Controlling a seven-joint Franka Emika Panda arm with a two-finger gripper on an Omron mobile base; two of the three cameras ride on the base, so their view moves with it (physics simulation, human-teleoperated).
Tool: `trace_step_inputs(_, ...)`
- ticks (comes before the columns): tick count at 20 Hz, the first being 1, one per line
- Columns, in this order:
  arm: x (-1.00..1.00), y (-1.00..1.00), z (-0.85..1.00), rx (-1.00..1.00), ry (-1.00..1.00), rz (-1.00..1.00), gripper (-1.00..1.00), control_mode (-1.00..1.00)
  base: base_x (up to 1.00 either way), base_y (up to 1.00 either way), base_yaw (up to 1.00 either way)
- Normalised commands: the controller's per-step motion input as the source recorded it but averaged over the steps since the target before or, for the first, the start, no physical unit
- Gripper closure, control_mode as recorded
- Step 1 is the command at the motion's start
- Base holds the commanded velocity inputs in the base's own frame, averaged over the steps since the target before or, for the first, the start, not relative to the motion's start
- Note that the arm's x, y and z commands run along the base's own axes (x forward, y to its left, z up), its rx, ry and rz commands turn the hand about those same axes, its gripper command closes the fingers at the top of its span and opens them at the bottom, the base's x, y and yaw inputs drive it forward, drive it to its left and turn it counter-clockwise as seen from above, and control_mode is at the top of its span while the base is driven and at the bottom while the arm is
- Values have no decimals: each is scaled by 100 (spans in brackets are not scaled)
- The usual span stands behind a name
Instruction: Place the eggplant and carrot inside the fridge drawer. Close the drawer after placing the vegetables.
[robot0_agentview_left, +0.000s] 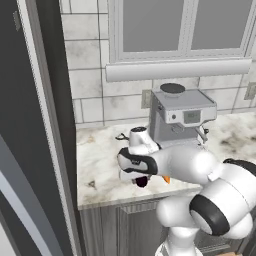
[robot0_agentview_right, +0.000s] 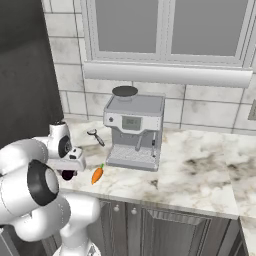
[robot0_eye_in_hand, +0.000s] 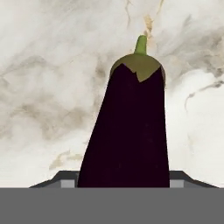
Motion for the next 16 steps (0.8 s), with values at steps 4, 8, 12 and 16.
trace_step_inputs(4, -51, 1, 96, 0, -9, 0, 100, -100, 0, 0, 0)
trace_step_inputs(8, -55, 0, 100, 0, -13, 0, 100, -100, 0, 0, 0)
trace_step_inputs(12, -56, -2, 100, 0, -12, 0, 100, -100, 0, 0, 0)
trace_step_inputs(16, -27, -16, 95, 0, -16, 2, 100, -100, 0, 0, 0)
